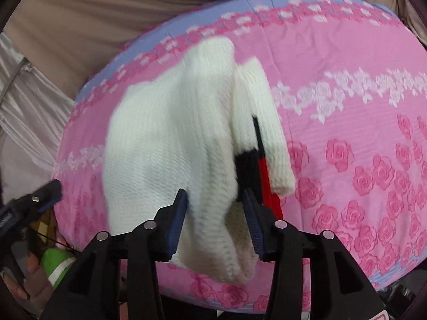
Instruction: Fold small clothes
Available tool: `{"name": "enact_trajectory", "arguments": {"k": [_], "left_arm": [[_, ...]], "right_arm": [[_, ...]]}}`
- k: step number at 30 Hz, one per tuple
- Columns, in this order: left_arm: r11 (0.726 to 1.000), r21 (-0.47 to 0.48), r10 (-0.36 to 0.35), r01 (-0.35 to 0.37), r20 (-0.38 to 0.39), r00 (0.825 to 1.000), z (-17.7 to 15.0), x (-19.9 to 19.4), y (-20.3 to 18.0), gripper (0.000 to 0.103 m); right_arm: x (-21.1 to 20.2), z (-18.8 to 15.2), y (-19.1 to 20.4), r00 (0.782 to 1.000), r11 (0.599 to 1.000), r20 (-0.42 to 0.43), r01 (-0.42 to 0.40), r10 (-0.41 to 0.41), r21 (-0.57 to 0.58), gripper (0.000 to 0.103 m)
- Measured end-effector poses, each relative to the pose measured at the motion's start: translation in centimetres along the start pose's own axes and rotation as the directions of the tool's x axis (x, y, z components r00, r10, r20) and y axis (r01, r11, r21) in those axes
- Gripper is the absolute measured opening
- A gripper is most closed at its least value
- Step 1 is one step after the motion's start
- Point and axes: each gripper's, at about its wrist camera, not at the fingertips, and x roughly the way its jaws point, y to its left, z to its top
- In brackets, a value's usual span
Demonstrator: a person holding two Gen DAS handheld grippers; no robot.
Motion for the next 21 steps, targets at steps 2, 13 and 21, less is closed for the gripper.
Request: {"name": "enact_trajectory", "arguments": {"k": [2, 13, 21], "left_arm": [[1.000, 0.020, -0.006, 0.006, -0.009, 1.000, 0.0, 0.2, -0.7, 0.077], [1.000, 0.024, -0.002, 0.002, -0.017, 1.000, -0.2, 0.6, -1.4, 0.077], [0.999, 0.025, 0.028, -0.028, -0.027, 0.999, -0.3, 0.9, -1.5, 0.077]], "right_arm": [[0.8, 0.0, -0.7, 1.000, 0.999, -0.010, -0.028, 0.029, 0.036, 0.044], [-4.4, 1.1, -0.7, 0.989, 0.998, 0.136, -0.047, 0.052, -0.036, 0.014], [-6.2, 0.5, -0.5, 0.983, 1.000, 0.183, -0.021, 0.023, -0.012, 0.022]]}}
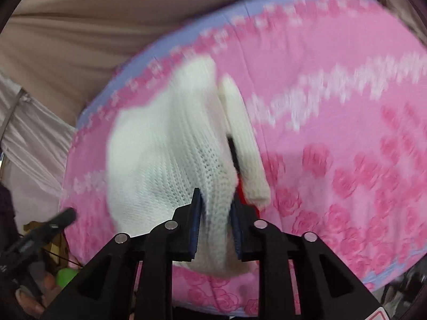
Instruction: Fold small clothes
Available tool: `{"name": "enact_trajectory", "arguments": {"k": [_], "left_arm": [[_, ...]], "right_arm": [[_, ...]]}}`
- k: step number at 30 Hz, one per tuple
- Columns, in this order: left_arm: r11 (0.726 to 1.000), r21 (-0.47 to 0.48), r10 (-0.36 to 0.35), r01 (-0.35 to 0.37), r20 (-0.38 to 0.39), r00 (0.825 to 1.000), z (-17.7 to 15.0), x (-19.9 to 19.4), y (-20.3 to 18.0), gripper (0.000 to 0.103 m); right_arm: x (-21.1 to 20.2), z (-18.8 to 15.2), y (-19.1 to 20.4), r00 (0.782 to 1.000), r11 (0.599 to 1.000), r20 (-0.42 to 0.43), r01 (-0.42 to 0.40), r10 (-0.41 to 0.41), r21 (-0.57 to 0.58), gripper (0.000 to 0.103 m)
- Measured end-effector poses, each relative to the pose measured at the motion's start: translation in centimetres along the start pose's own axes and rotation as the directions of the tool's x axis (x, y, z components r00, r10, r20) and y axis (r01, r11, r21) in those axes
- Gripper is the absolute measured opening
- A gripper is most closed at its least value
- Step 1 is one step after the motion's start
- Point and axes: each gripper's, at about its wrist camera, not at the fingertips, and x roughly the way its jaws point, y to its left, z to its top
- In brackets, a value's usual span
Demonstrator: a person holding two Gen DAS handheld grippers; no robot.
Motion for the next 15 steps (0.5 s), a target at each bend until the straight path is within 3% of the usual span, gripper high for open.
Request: {"name": "enact_trajectory", "arguments": {"k": [2, 7, 9, 13, 15], "left_arm": [[1.000, -0.002, 0.000, 0.000, -0.008, 1.000, 0.1, 0.3, -0.1, 0.077], [0.999, -0.007, 0.037, -0.037, 0.008, 0.999, 0.3, 0.2, 0.3, 0.077], [0.998, -0.019, 0.068, -0.067, 0.021, 0.997, 0.5, -0.1, 1.0, 0.077], [0.993, -0.049, 0.105, -0.103, 0.028, 0.994, 0.5, -0.7, 3.1, 0.077], [0.991, -0.064, 0.118, -0.117, 0.023, 0.993, 0.3, -0.8, 4.3, 0.077]], "right_arm": [[-1.4, 0.4, 1.8, 0.999, 0.998, 0.035, -0.002, 0.004, -0.065, 0.021], [1.1, -0.6, 7.8, 0.994, 0.968, -0.050, -0.104, 0.095, -0.228, 0.019], [2.8, -0.8, 10.3, 0.996, 0.951, -0.060, -0.087, 0.072, -0.297, 0.009], [6.0, 0.0, 11.0, 0.993, 0.958, -0.116, -0.058, 0.026, -0.280, 0.009], [9.7, -1.0, 10.8, 0.970, 0.965, -0.242, -0.082, 0.019, -0.251, 0.009]]}}
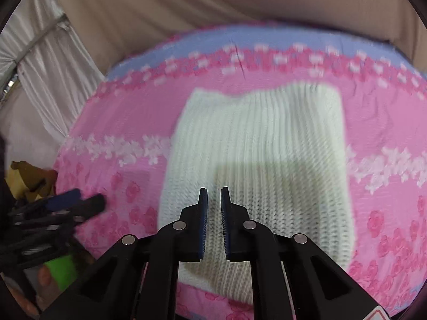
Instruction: Fold small clothes
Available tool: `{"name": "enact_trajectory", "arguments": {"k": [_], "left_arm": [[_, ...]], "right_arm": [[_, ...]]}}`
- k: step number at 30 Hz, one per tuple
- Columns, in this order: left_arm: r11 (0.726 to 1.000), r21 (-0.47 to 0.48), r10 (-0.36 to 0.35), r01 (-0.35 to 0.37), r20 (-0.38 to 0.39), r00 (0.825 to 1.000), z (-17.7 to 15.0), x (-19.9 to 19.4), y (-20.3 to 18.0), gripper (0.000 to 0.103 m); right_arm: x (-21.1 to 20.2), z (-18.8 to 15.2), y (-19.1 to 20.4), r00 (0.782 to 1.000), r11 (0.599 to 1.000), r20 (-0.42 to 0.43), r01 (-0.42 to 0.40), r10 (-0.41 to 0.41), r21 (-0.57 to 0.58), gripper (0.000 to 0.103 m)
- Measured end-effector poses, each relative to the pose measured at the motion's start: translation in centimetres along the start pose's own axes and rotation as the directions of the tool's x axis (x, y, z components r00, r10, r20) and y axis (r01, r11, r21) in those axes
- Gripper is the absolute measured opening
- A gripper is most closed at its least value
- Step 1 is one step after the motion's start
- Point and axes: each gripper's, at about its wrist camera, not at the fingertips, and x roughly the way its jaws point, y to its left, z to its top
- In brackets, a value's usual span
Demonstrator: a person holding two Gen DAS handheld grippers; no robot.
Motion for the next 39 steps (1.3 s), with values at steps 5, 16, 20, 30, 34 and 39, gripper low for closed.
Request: {"name": "enact_trajectory", "arguments": {"k": [5, 16, 20, 30, 34, 39], "left_arm": [[0.998, -0.054, 0.032, -0.033, -0.027, 0.999, -0.3, 0.6, 3.1, 0.077], [1.000, 0.008, 0.010, -0.010, -0.038, 0.999, 0.8, 1.7, 0.2, 0.078], [0.999, 0.054, -0.004, 0.006, -0.042, 0.999, 0.9, 2.1, -1.9, 0.078], [0.998, 0.055, -0.014, 0.016, -0.044, 0.999, 1.1, 2.4, -2.9, 0.079], [0.999, 0.044, -0.022, 0.024, -0.048, 0.999, 1.2, 2.5, -2.9, 0.079], [0.998, 0.050, -0.032, 0.036, -0.080, 0.996, 0.9, 3.3, -3.8, 0.079]], "right_arm": [[3.8, 0.4, 2.6, 1.000, 0.999, -0.019, -0.024, 0.023, -0.037, 0.008], [-6.6, 0.0, -4.0, 0.984, 0.989, 0.160, 0.059, -0.081, 0.136, 0.045], [-6.7, -0.5, -8.2, 0.988, 0.971, 0.124, 0.066, -0.096, 0.231, 0.045], [-7.7, 1.5, -7.5, 0.968, 0.952, 0.227, -0.164, 0.105, 0.260, 0.015], [-10.0, 1.5, -7.9, 0.963, 0.972, 0.269, -0.083, 0.021, 0.219, 0.014], [-3.9, -0.9, -12.6, 0.994, 0.945, 0.096, 0.017, -0.051, 0.328, 0.018]]}}
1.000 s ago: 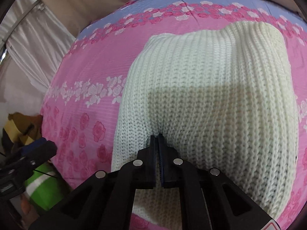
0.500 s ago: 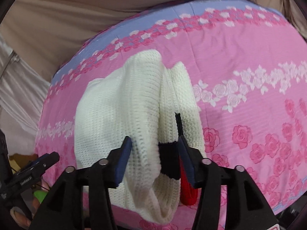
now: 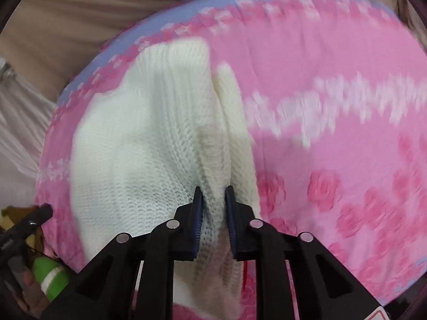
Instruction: Fold small clothes
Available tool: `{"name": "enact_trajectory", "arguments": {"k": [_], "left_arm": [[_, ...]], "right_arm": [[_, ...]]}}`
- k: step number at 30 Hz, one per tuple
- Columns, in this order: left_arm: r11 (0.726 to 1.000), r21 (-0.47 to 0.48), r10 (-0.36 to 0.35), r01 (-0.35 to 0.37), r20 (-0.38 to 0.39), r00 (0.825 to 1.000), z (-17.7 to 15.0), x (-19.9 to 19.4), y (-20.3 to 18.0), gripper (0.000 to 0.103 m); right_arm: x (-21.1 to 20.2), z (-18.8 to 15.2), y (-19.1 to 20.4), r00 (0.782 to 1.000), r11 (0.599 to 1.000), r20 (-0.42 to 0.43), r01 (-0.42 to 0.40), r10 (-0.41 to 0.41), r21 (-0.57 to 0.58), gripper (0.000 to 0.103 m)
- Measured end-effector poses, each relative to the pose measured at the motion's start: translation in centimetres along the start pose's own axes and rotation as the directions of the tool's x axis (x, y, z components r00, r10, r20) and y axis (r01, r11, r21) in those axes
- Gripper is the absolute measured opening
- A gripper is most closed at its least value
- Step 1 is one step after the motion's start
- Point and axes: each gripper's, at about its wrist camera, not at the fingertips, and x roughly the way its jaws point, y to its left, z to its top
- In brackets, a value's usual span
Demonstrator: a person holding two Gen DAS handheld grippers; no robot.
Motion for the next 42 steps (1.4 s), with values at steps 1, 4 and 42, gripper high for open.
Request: {"name": "enact_trajectory", "arguments": {"k": [1, 4, 42], "left_arm": [[1.000, 0.006, 0.002, -0.002, 0.003, 1.000, 0.0, -0.1, -0.2, 0.079], [1.000, 0.015, 0.001, -0.001, 0.007, 1.000, 0.1, -0.2, -0.7, 0.080], [0.947, -0.224, -0.252, 0.231, -0.071, 0.965, 0.9, 8.0, -0.8, 0.092]], "right_arm": [[-1.4, 0.2, 0.5, 1.000, 1.000, 0.026, -0.016, 0.016, 0.006, 0.018], [-5.2, 0.0, 2.9, 0.993, 0.997, 0.112, -0.031, 0.039, -0.074, 0.018], [1.2, -2.2, -4.0, 0.980, 0.970, -0.059, -0.180, 0.192, 0.161, 0.076]]}}
